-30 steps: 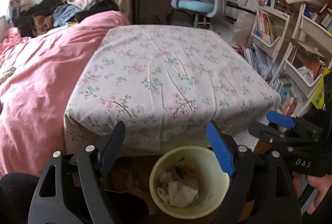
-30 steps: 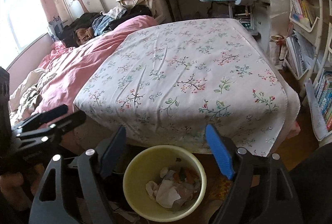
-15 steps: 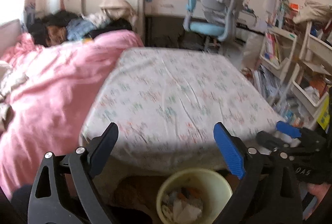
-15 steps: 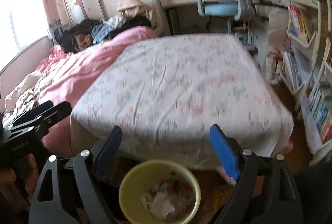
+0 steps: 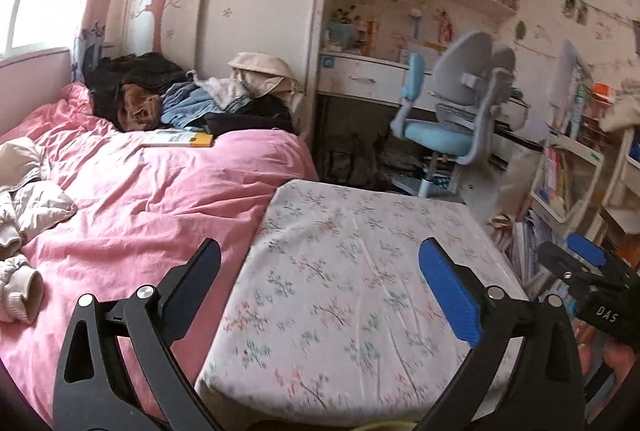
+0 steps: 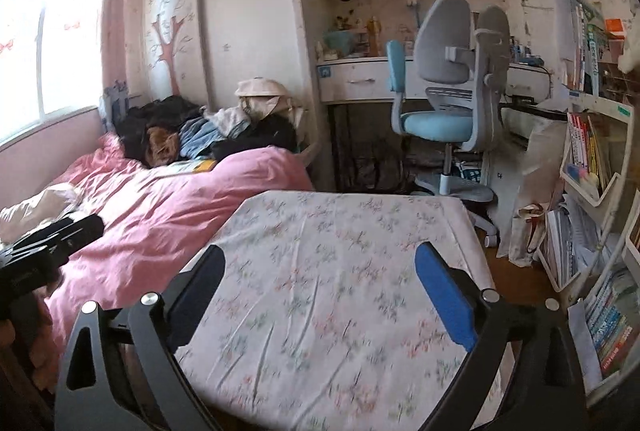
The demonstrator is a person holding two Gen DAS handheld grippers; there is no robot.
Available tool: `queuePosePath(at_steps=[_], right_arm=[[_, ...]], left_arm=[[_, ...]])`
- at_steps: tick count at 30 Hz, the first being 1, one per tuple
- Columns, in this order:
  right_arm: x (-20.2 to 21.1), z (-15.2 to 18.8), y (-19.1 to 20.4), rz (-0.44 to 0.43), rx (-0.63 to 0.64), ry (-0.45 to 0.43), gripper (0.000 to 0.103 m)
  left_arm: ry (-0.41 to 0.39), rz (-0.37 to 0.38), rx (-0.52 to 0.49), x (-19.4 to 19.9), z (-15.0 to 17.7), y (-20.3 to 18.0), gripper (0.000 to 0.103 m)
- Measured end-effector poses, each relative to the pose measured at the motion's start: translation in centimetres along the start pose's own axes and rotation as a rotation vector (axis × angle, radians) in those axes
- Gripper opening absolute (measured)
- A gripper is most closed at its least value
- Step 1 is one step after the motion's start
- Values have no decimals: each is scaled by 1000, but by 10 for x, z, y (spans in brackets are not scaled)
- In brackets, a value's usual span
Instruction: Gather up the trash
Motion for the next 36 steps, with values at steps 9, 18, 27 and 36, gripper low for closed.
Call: queuePosePath(at_steps=[9,18,27,36], right_arm=[[-40,6,-13,24,-67,81,92],[-57,11,-16,11,-89,148,92],[-60,14,-27,25,-88,171,93],[-58,15,-32,39,-86,170,93]], left_arm=[[59,-38,16,-60,-3,10,96],[68,-25,-1,-76,-4,-1,96],[99,-49,-14,-77,6,3,96],[108,-72,-56,-74,14,2,96]])
Point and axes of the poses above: each gripper's, at about its wrist camera, not at the fingertips, and x roughly against the way its jaws point, y to its left, z to its underside, the point moved 2 cm from there along -x, roughly the way its jaws point, and after that the axes turned 2 degrees about -y, right-handed, at the moved point
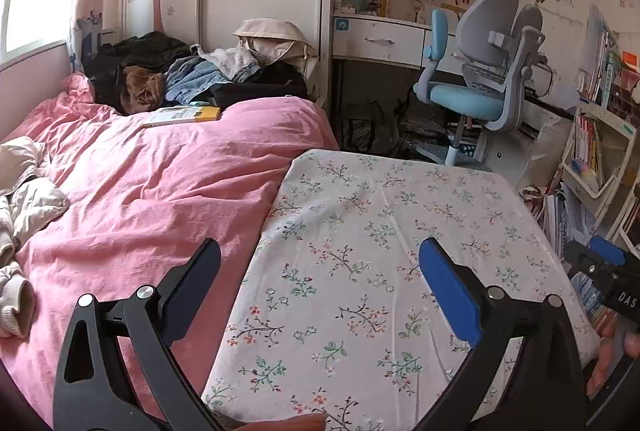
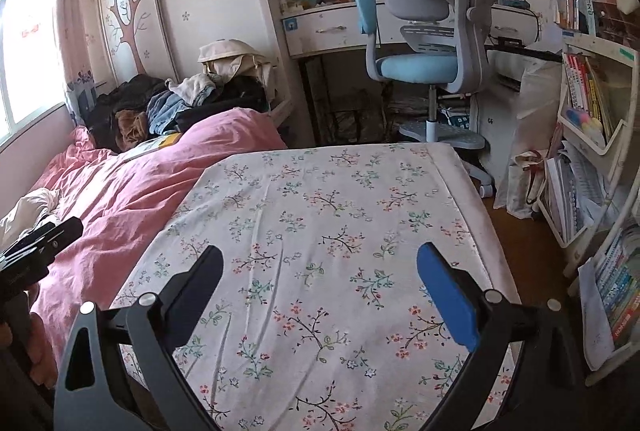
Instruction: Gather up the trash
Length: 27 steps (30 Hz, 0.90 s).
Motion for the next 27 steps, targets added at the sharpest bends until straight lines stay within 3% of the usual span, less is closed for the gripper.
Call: queuePosePath(at_steps=[27], right_arm=[[0,2,-2,9,4,2,93]], left_arm=[[25,2,-14,-1,7,4,96]])
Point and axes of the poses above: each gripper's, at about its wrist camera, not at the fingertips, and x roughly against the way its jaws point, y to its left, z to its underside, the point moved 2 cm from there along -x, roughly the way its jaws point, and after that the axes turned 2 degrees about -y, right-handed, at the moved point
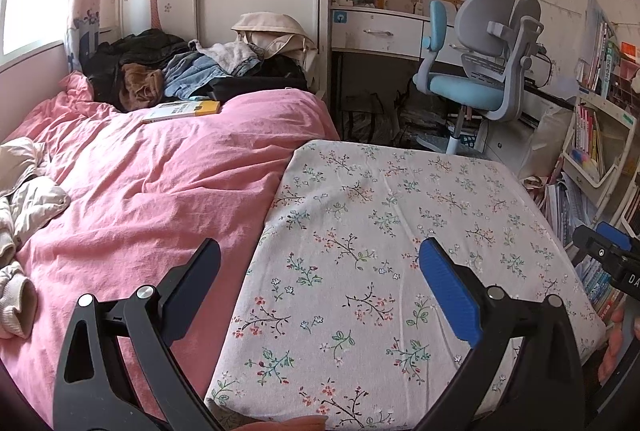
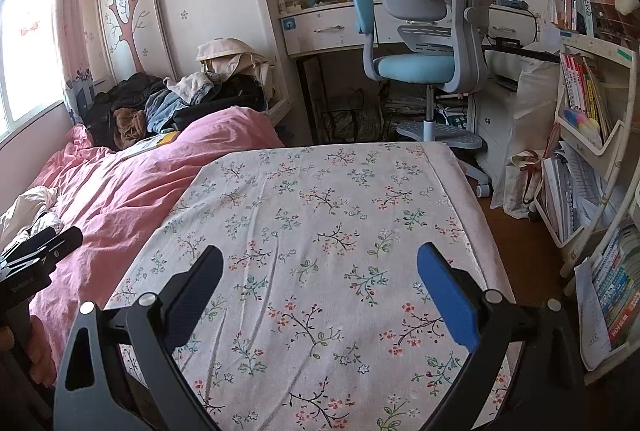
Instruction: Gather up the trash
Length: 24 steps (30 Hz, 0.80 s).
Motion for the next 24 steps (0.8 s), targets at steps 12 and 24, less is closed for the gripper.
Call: queuePosePath(at_steps=[12,24], right_arm=[[0,2,-1,3,8,3,93],[0,3,-2,2,12,4,93]], left_arm=[[-5,4,16,-1,0,-1,96],[-8,2,19,0,0,0,96]])
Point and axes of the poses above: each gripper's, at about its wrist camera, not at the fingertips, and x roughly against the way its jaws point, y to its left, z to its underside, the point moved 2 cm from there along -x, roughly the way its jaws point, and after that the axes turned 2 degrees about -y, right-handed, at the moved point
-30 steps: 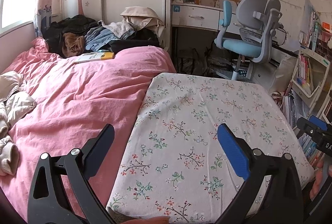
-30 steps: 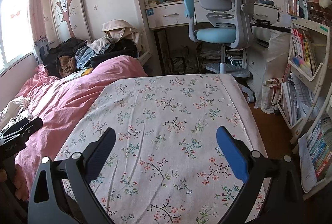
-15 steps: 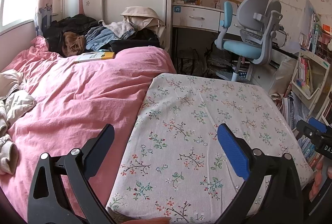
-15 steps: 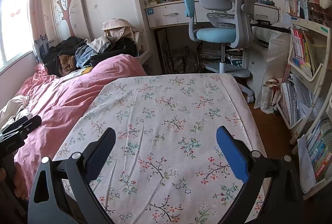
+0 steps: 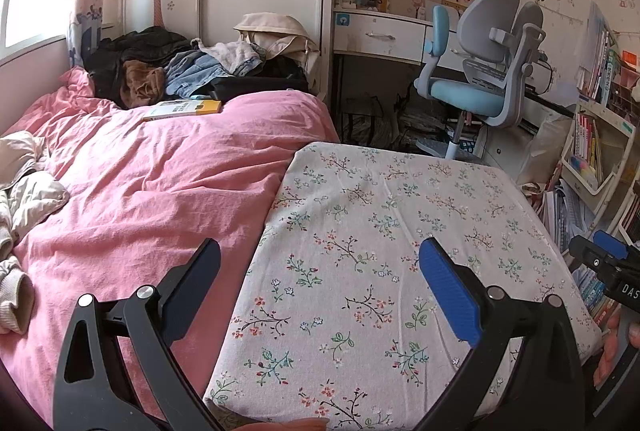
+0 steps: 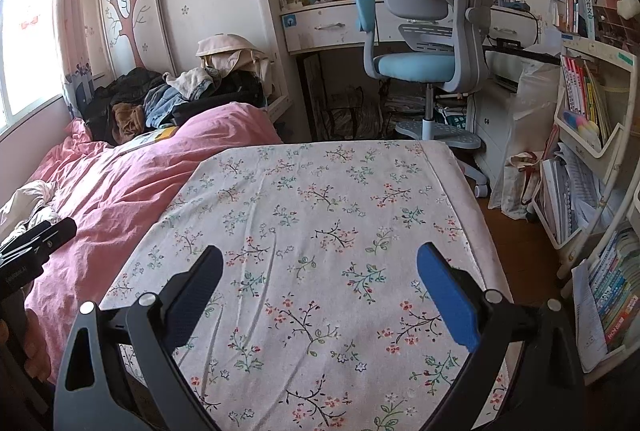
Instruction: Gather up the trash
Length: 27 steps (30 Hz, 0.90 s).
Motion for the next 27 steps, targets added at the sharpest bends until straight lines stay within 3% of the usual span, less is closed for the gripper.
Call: queuePosePath(at_steps=[27], right_arm=[[-3,3,1,3,26,16,93]], left_arm=[[-1,30,14,2,-1,2,96]])
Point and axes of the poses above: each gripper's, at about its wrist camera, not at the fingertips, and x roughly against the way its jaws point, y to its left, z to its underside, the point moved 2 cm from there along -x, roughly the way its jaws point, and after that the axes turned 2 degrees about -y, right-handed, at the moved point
